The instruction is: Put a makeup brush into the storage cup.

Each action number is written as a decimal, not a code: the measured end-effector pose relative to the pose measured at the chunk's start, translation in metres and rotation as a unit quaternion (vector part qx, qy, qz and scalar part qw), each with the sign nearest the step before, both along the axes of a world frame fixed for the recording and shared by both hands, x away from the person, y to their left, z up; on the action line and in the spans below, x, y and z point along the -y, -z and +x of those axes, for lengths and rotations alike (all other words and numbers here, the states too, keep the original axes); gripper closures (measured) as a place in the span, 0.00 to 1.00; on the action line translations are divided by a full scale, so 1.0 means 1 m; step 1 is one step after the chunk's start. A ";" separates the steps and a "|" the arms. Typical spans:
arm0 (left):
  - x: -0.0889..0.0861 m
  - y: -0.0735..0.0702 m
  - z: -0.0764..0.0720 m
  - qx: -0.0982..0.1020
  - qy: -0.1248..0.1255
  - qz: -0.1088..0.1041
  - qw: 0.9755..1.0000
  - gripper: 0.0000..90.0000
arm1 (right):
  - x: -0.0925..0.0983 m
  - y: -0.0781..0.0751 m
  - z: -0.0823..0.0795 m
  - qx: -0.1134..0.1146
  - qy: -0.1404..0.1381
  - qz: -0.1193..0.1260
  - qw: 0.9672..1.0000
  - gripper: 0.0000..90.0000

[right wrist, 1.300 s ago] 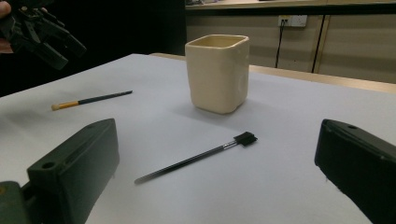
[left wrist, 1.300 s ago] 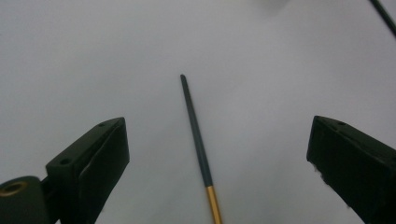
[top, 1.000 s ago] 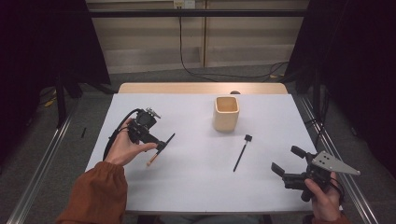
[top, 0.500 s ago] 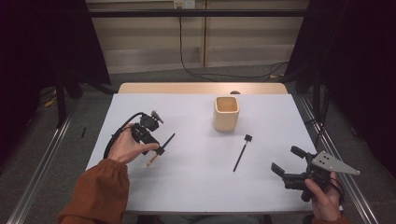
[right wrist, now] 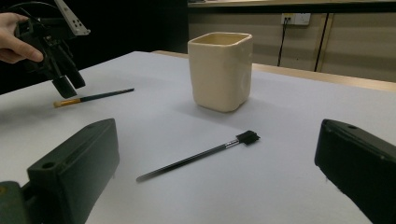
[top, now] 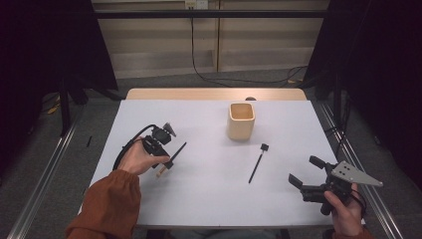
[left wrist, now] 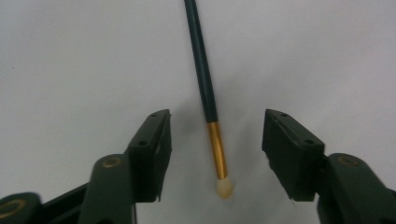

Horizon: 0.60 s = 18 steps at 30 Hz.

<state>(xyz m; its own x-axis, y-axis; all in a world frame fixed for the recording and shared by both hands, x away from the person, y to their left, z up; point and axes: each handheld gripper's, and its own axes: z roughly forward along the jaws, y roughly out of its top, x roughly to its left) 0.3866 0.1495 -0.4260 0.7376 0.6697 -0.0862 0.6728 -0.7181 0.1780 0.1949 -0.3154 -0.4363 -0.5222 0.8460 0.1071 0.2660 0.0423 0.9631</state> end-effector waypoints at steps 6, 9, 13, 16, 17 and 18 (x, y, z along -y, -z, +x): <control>0.002 0.006 0.001 -0.012 -0.012 0.011 1.000 0.62 | 0.000 0.000 0.000 0.001 0.000 0.001 1.000 0.00; 0.003 0.009 0.002 -0.019 -0.023 0.012 0.999 0.63 | 0.000 0.000 0.000 0.001 0.001 0.001 1.000 0.00; 0.006 0.012 0.003 -0.022 -0.020 0.016 0.999 0.68 | 0.000 0.000 0.000 0.000 0.001 0.001 1.000 0.00; 0.010 0.016 0.002 -0.027 -0.017 0.029 0.999 0.71 | 0.000 0.000 0.000 -0.001 0.001 0.000 1.000 0.00; 0.011 0.017 0.001 -0.022 -0.012 0.036 0.999 0.71 | 0.000 0.000 0.000 -0.001 0.001 0.000 1.000 0.00; 0.012 0.017 0.001 -0.021 -0.012 0.037 0.999 0.72 | 0.000 0.000 0.000 0.000 0.000 0.000 1.000 0.00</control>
